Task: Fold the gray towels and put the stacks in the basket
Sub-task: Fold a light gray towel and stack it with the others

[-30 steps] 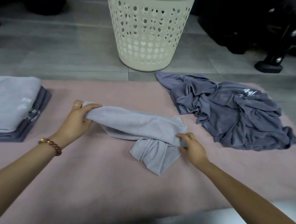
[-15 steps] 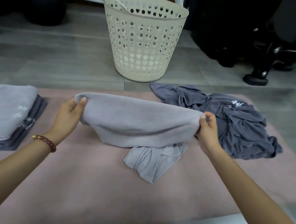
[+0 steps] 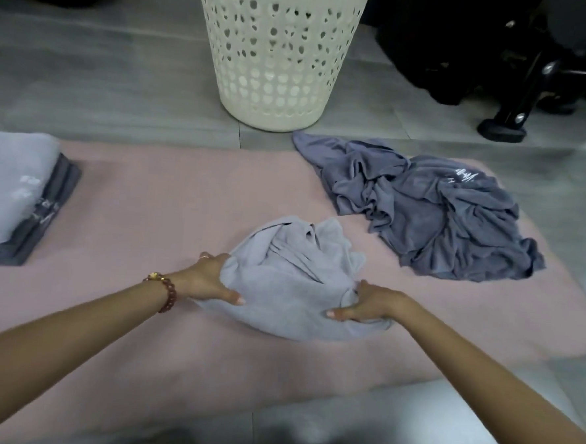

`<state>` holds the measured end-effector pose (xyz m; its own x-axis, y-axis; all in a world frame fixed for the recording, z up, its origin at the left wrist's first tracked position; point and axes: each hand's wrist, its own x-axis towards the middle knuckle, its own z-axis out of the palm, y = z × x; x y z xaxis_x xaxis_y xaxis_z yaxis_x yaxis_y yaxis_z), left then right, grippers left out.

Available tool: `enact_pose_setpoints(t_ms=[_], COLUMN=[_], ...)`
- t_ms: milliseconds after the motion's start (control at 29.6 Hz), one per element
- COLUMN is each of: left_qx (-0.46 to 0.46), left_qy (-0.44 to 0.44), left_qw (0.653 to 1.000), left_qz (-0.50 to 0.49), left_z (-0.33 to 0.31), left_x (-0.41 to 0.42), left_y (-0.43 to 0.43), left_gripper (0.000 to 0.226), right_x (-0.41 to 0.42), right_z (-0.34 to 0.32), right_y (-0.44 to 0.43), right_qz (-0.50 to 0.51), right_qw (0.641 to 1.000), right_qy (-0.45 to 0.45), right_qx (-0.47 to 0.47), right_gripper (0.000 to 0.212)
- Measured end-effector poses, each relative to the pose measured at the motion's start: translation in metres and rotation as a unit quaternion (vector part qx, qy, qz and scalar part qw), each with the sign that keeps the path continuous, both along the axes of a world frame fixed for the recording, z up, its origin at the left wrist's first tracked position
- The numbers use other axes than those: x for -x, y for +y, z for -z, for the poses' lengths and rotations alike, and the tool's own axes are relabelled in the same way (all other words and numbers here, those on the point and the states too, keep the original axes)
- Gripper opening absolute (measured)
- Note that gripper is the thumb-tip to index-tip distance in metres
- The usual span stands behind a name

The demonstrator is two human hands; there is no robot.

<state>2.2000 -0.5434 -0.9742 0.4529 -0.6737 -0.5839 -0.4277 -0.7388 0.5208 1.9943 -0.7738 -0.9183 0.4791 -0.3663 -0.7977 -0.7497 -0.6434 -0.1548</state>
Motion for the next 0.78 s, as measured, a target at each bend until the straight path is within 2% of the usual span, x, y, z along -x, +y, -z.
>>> enact_pose_setpoints(t_ms=[101,203,237,271,338,406,440,541,609,676,710,778], left_qx=[0.098,0.151,0.160,0.171,0.180,0.162,0.159,0.183,0.205,0.260,0.283,0.346], left_qy=[0.020,0.059,0.058,0.054,0.069,0.067,0.061,0.032,-0.009,-0.037,-0.017,0.085], left_qw=[0.991,0.981,0.980,0.978,0.975,0.978,0.979,0.975,0.971,0.953,0.939,0.889], left_qz=[-0.083,-0.103,-0.105,-0.109,-0.113,-0.112,-0.116,-0.125,-0.126,-0.154,-0.194,-0.289], left_z=[0.007,0.008,0.008,0.007,0.005,0.009,0.012,0.014,0.012,0.011,0.011,-0.004], left_x=[0.003,-0.002,-0.003,-0.005,-0.011,-0.017,-0.019,-0.020,-0.021,-0.022,-0.024,-0.024], left_y=[-0.009,-0.021,-0.027,-0.032,-0.041,-0.046,-0.047,-0.051,-0.052,-0.050,-0.048,-0.044], left_gripper=[0.117,0.117,0.110,0.097,0.059,0.021,0.011,0.020,0.019,0.020,0.020,0.026], right_x=[0.003,-0.002,-0.005,-0.007,-0.011,-0.015,-0.017,-0.025,-0.028,-0.026,-0.025,-0.022], right_z=[0.016,0.016,0.015,0.015,0.009,0.001,-0.005,-0.017,-0.026,-0.034,-0.039,-0.052], right_y=[-0.001,-0.001,-0.002,-0.004,-0.005,-0.005,-0.004,-0.004,0.001,0.004,0.003,-0.002], right_qz=[0.037,0.012,0.007,0.011,0.008,0.006,0.007,0.027,0.092,0.156,0.189,0.257], right_qw=[0.996,0.973,0.957,0.938,0.900,0.876,0.868,0.847,0.820,0.780,0.755,0.698], right_qy=[-0.072,-0.224,-0.287,-0.343,-0.433,-0.477,-0.490,-0.527,-0.553,-0.578,-0.592,-0.618], right_qx=[-0.046,-0.054,-0.046,-0.044,-0.058,-0.073,-0.075,-0.059,-0.118,-0.185,-0.209,-0.256], right_gripper=[0.082,0.037,0.032,0.030,0.023,0.016,0.015,0.026,0.032,0.045,0.046,0.043])
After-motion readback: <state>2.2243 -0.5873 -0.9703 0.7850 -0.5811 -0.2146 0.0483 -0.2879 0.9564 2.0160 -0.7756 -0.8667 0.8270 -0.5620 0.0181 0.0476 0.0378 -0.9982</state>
